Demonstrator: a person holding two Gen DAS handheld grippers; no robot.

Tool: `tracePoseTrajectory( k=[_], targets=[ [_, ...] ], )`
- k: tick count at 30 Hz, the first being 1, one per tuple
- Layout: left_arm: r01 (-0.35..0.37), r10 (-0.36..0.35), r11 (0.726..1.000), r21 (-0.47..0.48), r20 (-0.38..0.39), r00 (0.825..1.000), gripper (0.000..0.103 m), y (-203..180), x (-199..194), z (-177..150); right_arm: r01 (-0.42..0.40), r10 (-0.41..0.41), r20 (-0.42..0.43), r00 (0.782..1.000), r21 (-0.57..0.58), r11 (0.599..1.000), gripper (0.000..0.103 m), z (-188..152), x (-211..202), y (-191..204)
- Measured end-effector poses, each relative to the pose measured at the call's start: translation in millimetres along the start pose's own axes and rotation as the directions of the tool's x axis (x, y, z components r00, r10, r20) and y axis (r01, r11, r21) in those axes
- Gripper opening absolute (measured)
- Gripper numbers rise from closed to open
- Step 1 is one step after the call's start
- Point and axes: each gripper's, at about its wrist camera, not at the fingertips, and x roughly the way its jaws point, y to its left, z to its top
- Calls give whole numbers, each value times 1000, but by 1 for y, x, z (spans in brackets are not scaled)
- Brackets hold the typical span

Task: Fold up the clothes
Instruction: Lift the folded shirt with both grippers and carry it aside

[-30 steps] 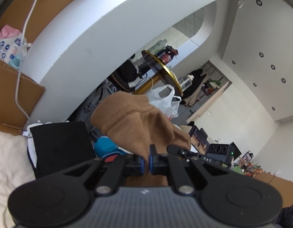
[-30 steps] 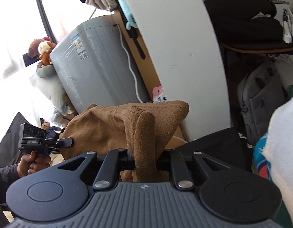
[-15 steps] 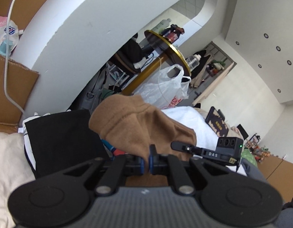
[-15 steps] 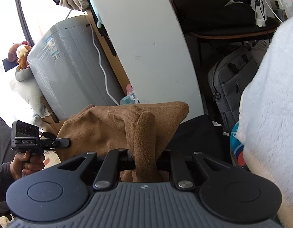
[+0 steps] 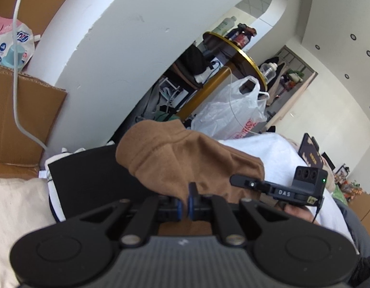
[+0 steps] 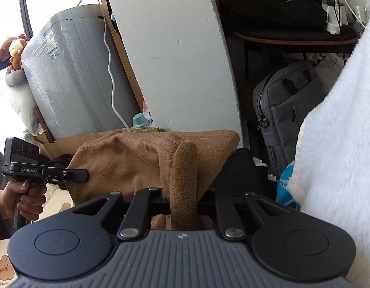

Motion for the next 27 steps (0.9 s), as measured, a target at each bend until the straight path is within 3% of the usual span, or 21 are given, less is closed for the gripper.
tracePoseTrajectory(
  k=[13,27],
  targets=[
    [-84,85,994,66,-10,996,6,33,35,14,81,-83,-24,996,-79,994,15,5,51,-9],
    [-130,130,991,15,6,991,5,90,65,19,126,-133,-70,989,-96,987,15,2,104,-25]
  ],
)
